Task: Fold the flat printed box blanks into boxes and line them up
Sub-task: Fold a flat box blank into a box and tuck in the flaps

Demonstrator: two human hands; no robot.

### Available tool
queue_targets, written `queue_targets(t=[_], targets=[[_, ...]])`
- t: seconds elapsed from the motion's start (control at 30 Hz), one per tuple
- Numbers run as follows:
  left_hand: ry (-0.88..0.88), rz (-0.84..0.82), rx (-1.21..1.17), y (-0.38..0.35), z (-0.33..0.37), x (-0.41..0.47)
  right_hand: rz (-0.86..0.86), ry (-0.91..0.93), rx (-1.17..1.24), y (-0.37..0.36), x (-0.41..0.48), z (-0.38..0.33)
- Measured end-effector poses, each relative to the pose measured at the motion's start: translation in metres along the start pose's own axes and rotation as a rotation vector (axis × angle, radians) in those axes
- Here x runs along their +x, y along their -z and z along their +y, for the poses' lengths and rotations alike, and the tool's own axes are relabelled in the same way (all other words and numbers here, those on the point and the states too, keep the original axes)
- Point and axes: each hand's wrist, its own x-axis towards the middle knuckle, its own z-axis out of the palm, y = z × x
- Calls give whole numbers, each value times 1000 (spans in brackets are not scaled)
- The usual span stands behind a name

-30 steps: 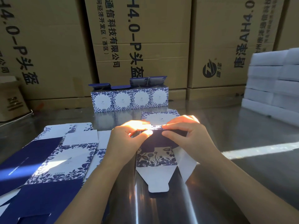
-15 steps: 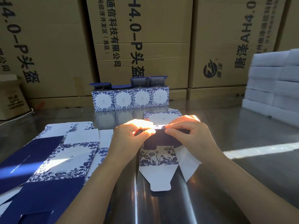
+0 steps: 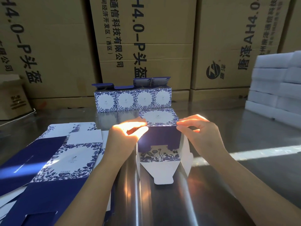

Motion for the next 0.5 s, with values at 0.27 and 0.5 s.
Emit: queue_targets(t=[0.27,0.5], targets=[[238,12,-285,1,-15,7,-110,-296,382,3,8,12],[396,-233,23,-10,-27,5,-543,-519,-41,-1,4,28]])
